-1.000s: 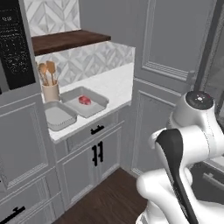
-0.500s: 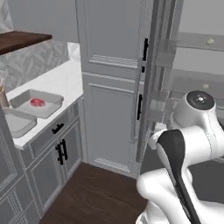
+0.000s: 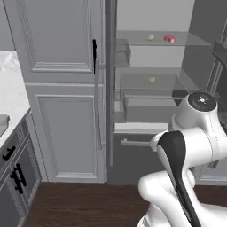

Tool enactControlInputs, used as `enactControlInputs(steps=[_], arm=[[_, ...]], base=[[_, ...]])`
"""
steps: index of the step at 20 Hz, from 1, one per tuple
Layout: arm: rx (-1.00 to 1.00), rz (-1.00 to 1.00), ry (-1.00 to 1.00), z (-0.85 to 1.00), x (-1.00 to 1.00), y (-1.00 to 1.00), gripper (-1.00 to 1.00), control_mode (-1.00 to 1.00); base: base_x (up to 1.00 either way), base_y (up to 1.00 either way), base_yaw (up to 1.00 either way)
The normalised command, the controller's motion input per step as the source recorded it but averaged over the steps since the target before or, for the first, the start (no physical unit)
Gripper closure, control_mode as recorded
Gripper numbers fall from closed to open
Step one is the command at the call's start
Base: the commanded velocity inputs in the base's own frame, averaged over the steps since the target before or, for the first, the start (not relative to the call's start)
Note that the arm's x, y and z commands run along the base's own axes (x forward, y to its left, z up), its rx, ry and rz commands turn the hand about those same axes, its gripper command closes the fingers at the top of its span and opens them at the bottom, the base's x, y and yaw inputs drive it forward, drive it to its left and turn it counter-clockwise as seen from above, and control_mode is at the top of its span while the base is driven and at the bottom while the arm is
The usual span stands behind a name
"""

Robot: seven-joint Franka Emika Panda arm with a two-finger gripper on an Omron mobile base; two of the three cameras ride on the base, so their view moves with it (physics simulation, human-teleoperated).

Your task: Place one garlic and one steak in each tupperware on the nearby counter, to pack two identical lunches.

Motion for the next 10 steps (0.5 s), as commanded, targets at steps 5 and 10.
enactControlInputs(steps=[5, 10], arm=[[0.00, 0.00, 0.00, 0.00, 0.00, 0.00, -1.00, 1.00], [0.00, 0.00, 0.00, 0.00, 0.00, 0.00, -1.00, 1.00]], base=[[-0.18, -0.30, -0.36], [0.07, -0.04, -0.23]])
